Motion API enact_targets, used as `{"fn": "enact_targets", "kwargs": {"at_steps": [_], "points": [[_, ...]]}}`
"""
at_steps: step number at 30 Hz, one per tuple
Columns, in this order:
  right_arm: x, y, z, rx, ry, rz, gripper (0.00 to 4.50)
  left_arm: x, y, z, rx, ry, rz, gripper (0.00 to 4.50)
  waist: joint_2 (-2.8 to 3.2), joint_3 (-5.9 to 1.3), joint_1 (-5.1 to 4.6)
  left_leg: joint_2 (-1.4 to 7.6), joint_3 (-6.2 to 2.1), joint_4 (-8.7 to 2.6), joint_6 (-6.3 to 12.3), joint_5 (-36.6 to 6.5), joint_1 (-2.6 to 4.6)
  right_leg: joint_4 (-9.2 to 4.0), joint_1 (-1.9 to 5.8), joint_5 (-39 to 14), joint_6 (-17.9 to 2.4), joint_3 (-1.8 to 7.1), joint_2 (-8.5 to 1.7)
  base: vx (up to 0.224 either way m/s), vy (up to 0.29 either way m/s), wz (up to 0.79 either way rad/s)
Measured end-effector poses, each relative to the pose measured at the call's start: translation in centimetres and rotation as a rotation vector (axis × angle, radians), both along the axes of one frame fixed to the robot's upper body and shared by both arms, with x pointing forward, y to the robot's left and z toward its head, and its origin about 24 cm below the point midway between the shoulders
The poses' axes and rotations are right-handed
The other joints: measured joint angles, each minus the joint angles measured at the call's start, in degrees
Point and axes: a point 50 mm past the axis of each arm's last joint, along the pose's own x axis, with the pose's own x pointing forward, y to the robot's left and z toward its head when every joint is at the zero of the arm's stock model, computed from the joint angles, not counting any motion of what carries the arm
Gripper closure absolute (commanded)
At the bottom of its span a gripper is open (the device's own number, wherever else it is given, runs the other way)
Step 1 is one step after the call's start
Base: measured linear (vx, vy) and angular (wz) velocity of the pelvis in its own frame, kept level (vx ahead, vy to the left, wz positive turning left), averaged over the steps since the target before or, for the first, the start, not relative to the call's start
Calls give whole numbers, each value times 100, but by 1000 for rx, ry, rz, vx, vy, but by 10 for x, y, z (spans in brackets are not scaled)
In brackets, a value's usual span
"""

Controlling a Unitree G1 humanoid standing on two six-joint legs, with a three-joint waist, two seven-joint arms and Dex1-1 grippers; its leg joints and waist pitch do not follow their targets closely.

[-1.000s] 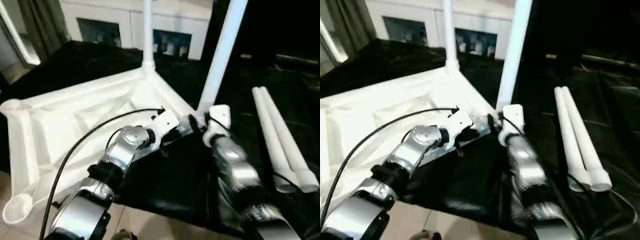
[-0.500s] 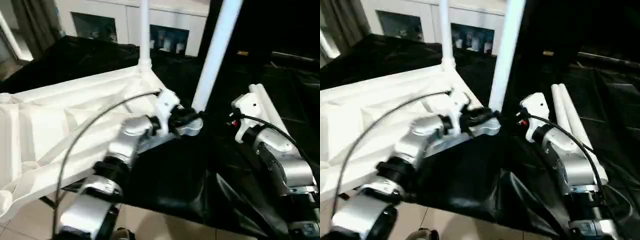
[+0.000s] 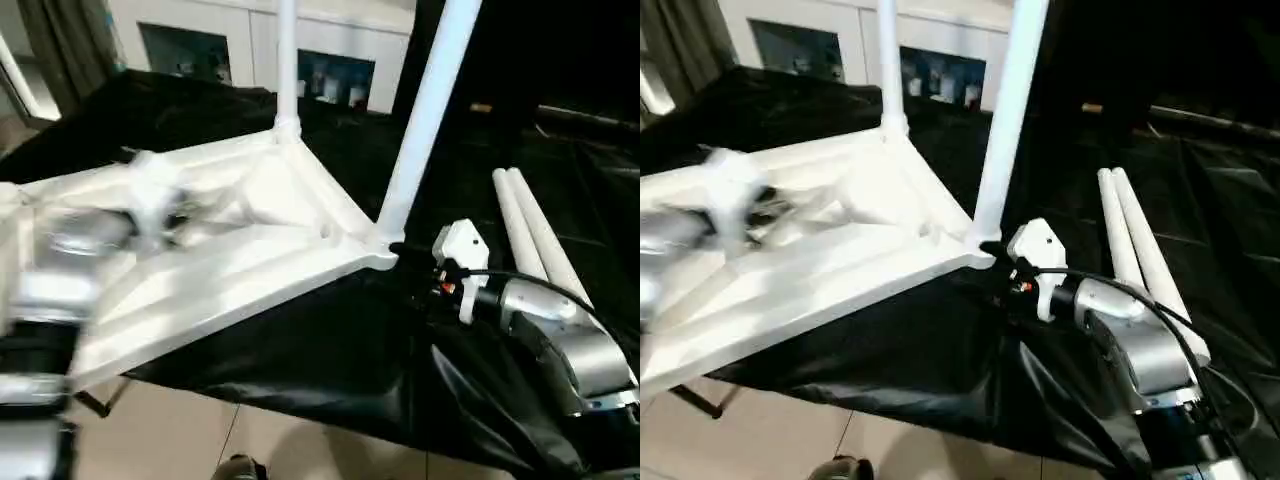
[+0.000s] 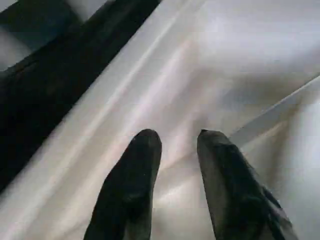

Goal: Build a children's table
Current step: Rotate table base

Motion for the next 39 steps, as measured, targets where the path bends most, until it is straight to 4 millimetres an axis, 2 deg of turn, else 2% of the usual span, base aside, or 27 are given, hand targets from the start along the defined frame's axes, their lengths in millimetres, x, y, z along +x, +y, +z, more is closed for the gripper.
{"fn": "enact_targets", "kwargs": {"at_steps": [2,4,8,9,10,13,15,18,19,21,24,26,27,29,33,34,39], "points": [[4,4,-14,-17,41,-78,63,-5,17,10,82,-11,94,294,-2,1,2,-5,-1,-6,-4,2,5,-1,3,-1,1,4,-3,0,0,0],[8,11,-23,-6,73,-125,93,-12,33,12,164,0,173,272,-7,5,-8,-5,0,-6,-5,3,6,-1,1,0,0,6,-3,0,0,0],[10,20,-22,7,79,-128,106,-20,47,12,275,42,234,272,-27,8,-3,-5,-1,-10,-5,2,5,-3,1,0,1,6,-2,0,0,0],[10,21,-23,6,79,-128,135,-22,50,10,298,58,247,272,-38,7,0,-5,-1,-14,-5,2,6,-6,1,-1,1,6,-2,0,0,0],[10,23,-24,10,85,-129,144,-23,51,9,298,67,251,272,-47,7,7,-5,-1,-17,-6,3,6,-7,1,-1,1,5,-2,0,0,0],[12,31,-29,26,109,-137,161,-22,47,2,273,83,234,272,-60,8,7,-4,-1,-17,-7,4,7,-6,1,0,0,5,-2,0,0,0],[15,34,-32,19,118,-155,183,-19,39,-9,266,105,200,272,-60,9,2,-6,0,-17,-8,4,6,-6,1,1,-2,8,-2,0,0,0],[20,38,-34,21,117,-186,195,-17,30,-27,226,145,151,272,-76,12,-12,-5,0,-18,-11,6,11,-5,1,3,-4,8,-1,0,0,0],[22,40,-34,24,117,-201,216,-16,25,-32,211,160,132,272,-84,16,-15,-4,-1,-18,-15,8,12,-2,0,5,-6,8,1,0,0,0],[25,41,-35,23,119,-219,228,-16,21,-37,203,184,110,301,-90,16,-15,-3,-1,-20,-15,9,13,-3,-1,5,-7,8,2,0,0,0],[30,44,-38,23,133,-254,258,-18,21,-44,207,244,87,312,-88,17,-26,-4,-1,-25,-16,9,15,-3,-3,5,-7,11,2,0,0,0],[34,47,-40,23,135,-271,273,-20,20,-47,207,287,63,343,-88,17,-27,-4,0,-30,-17,9,21,-3,-3,5,-7,12,3,0,0,0],[36,48,-40,24,136,-277,273,-20,20,-48,202,302,55,343,-87,18,-27,-4,0,-32,-18,10,23,-3,-2,5,-7,14,4,0,0,0],[38,50,-41,29,136,-286,301,-22,20,-50,199,333,35,358,-87,17,-30,-4,0,-39,-22,12,34,-2,2,5,-7,15,5,0,0,0],[42,53,-43,26,135,-296,319,-24,19,-52,175,350,14,392,-88,17,-31,-6,1,-53,-29,17,54,-2,8,5,-8,19,5,0,0,0],[42,53,-44,23,133,-298,345,-24,17,-53,156,353,2,405,-87,17,-26,-7,1,-58,-32,18,55,-2,7,5,-8,19,5,0,0,0],[45,57,-45,22,138,-290,365,-26,-5,-57,5,390,-110,433,-87,19,51,-11,4,-60,-33,19,49,-8,10,5,-8,16,0,0,0,0]]}}
